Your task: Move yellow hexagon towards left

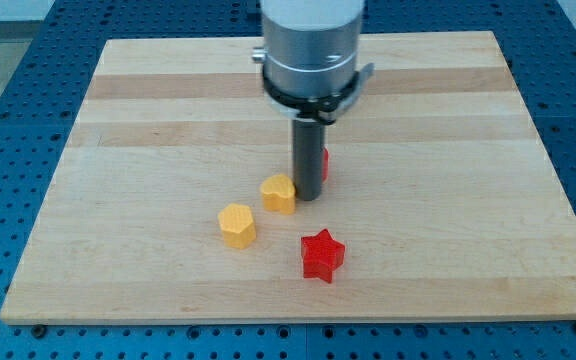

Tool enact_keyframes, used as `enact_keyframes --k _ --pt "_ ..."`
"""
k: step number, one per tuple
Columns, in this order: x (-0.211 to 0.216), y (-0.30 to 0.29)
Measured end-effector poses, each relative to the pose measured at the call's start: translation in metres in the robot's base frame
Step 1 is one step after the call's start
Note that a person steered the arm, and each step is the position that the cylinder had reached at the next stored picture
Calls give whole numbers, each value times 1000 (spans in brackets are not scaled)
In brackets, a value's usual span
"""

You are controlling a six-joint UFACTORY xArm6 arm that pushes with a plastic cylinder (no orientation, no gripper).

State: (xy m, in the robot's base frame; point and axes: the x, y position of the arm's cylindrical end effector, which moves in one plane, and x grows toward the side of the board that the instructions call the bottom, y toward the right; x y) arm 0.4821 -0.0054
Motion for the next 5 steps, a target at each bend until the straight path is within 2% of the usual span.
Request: enact_keyframes --k 2,5 --pt "0 -37" --pt "9 -8"
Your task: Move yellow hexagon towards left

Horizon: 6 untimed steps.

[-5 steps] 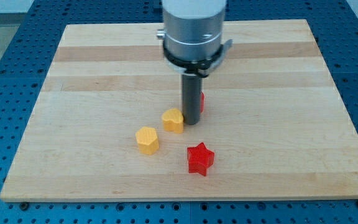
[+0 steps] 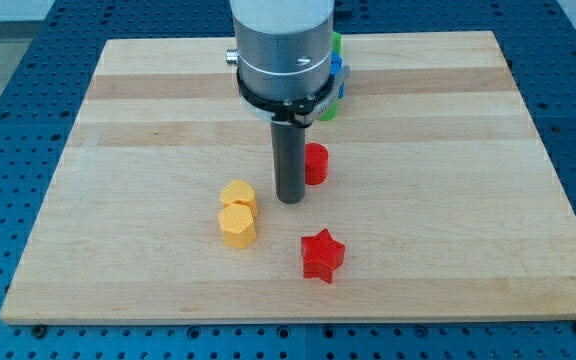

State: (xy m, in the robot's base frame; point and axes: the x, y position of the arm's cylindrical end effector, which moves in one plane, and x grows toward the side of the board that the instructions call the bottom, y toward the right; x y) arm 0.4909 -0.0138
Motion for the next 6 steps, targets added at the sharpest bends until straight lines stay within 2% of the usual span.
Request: enact_keyframes --k 2,4,6 --pt "33 -9" --pt "40 -43" --pt "64 -49"
